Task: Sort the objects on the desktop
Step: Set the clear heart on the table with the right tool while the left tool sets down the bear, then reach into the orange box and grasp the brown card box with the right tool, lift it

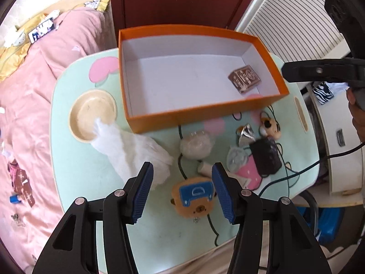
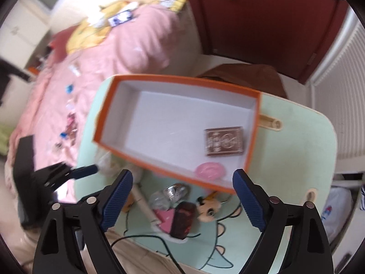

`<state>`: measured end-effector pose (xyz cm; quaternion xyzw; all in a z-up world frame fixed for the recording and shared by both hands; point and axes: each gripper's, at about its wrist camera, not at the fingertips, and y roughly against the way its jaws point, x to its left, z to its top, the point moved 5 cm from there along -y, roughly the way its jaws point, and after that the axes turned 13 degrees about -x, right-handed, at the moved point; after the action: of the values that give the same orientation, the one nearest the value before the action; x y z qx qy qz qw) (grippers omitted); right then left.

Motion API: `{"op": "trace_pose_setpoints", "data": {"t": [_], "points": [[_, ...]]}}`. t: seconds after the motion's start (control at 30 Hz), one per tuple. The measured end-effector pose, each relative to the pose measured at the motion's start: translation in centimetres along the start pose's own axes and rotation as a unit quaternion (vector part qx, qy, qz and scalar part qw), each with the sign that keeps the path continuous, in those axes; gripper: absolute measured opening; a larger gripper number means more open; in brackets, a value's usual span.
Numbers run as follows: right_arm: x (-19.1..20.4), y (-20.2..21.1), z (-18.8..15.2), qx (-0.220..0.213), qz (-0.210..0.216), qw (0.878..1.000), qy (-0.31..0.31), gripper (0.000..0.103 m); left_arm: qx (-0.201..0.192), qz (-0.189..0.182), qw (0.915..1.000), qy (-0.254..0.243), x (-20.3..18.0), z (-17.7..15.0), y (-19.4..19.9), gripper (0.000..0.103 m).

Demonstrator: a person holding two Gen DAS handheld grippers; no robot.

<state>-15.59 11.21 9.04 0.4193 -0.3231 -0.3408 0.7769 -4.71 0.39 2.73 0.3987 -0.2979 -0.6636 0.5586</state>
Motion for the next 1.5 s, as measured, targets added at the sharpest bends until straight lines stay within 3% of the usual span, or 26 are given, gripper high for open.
{"op": "trace_pose_setpoints", "data": {"t": [0.07, 0.17, 0.33, 0.47, 0.6, 0.73, 0.9, 1.03, 1.3, 1.47, 1.5], "points": [[-0.6, -0.5, 0.7, 0.003, -0.029, 1.0, -0.003, 0.09, -0.009, 0.001, 0.9999, 0.006, 0.1, 0.5, 0.2, 0.055], [-1.4, -1.1, 1.5, 0.011, -0.076, 0.997, -0.005, 0.09, -0.022, 0.002, 0.9996, 0.016, 0.3, 1.2, 0.5, 0.074], [-2.0, -2.2, 2.6, 0.049, -0.116, 0.992, -0.028, 0.09, -0.045, 0.004, 0.9985, 0.031, 0.6, 2.5, 0.9, 0.074], [-1.7, -3.5, 3.2, 0.104, -0.07, 0.992, -0.029, 0.088, -0.063, 0.006, 0.997, 0.044, 0.9, 3.5, 1.3, 0.074], [-2.0, -4.4, 3.4, 0.103, -0.099, 0.99, -0.02, 0.083, -0.062, -0.005, 0.9956, 0.07, 1.6, 3.8, 1.5, 0.074], [-2.4, -6.1, 3.0, 0.137, -0.094, 0.986, -0.025, 0.072, -0.05, -0.018, 0.9948, 0.087, 1.8, 3.5, 1.1, 0.074], [-2.6, -7.9, 3.2, 0.148, -0.091, 0.984, -0.027, 0.07, -0.046, -0.016, 0.9952, 0.085, 1.8, 3.3, 0.9, 0.074], [-3.1, -9.2, 3.3, 0.16, -0.107, 0.981, -0.026, 0.055, -0.045, -0.019, 0.9951, 0.087, 1.7, 3.2, 0.9, 0.074], [-2.6, -10.7, 3.0, 0.177, -0.132, 0.975, -0.007, 0.07, -0.041, -0.023, 0.9948, 0.091, 1.6, 2.8, 0.8, 0.074], [-0.8, -10.6, 3.0, 0.182, -0.023, 0.982, -0.04, 0.07, -0.04, -0.024, 0.9946, 0.093, 1.7, 2.6, 0.7, 0.074], [-0.5, -10.5, 3.1, 0.183, 0.008, 0.982, -0.052, 0.065, -0.04, -0.025, 0.9945, 0.094, 1.7, 2.6, 0.7, 0.074]]}}
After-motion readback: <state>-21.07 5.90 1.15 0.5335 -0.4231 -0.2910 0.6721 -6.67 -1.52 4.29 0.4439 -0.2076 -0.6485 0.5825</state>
